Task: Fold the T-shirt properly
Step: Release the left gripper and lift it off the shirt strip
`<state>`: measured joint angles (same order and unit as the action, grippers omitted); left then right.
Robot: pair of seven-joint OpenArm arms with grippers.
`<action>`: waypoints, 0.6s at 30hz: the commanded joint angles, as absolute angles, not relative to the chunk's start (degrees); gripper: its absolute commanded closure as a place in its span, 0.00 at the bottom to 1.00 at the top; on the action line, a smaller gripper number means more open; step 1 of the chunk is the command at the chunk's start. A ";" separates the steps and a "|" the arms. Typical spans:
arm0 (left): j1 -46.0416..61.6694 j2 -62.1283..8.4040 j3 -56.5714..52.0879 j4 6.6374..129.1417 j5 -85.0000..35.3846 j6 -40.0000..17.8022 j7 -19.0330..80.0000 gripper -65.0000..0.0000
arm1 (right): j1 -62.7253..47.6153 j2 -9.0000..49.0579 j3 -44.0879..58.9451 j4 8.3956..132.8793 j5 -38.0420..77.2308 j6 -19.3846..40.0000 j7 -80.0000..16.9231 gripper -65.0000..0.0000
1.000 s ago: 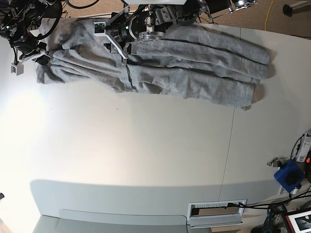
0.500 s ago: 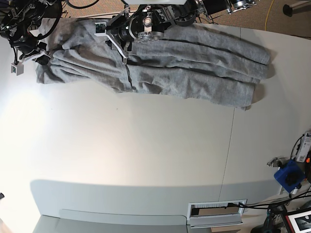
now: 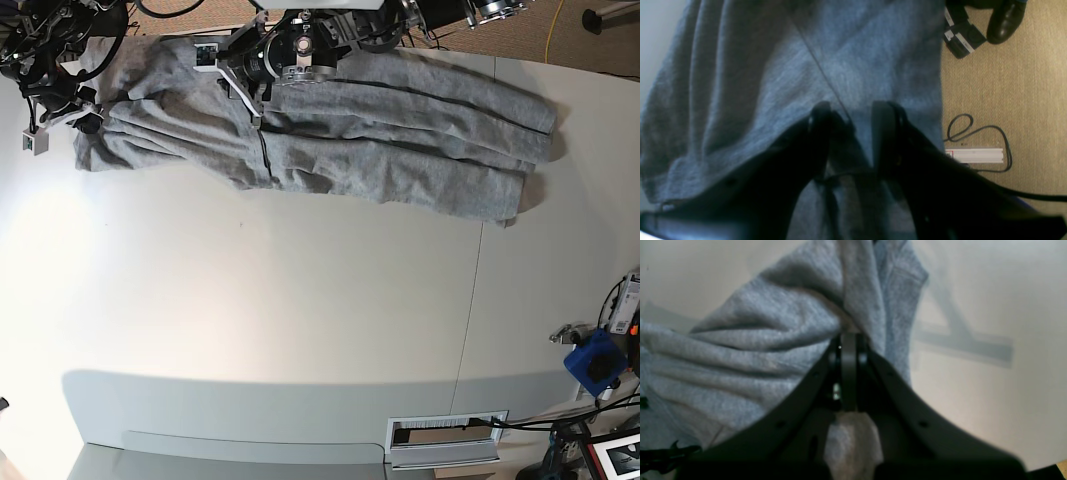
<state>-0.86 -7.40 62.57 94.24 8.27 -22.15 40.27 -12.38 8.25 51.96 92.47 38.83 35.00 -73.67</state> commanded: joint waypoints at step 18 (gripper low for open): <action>-3.66 -11.07 47.64 104.77 15.59 -15.42 42.87 0.84 | -12.23 9.21 52.23 93.32 39.62 35.14 -72.93 1.00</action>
